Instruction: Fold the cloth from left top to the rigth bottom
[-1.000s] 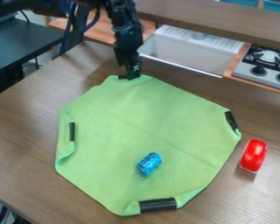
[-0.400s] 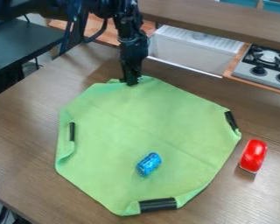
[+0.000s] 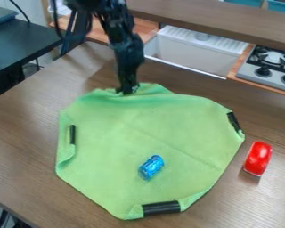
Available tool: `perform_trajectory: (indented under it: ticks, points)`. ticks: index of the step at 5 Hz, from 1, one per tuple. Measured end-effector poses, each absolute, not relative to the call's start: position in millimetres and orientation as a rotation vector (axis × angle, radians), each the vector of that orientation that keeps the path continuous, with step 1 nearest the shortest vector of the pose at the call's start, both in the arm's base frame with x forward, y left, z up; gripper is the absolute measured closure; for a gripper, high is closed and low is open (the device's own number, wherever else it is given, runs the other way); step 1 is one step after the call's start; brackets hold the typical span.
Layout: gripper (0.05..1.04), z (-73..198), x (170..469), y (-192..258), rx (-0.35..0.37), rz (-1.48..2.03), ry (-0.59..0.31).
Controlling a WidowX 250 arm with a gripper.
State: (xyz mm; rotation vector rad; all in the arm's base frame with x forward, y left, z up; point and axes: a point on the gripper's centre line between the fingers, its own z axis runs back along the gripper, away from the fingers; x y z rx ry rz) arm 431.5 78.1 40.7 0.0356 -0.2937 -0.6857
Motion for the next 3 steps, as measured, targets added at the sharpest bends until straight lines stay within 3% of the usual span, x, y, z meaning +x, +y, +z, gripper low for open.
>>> perform_trajectory:
  ticks: [1, 3]
  points:
    - [1.028, 70.5, 402.3, 63.3, 0.022, -0.737, -0.357]
    - [1.028, 62.5, 343.9, 32.1, 0.039, -0.845, -0.294]
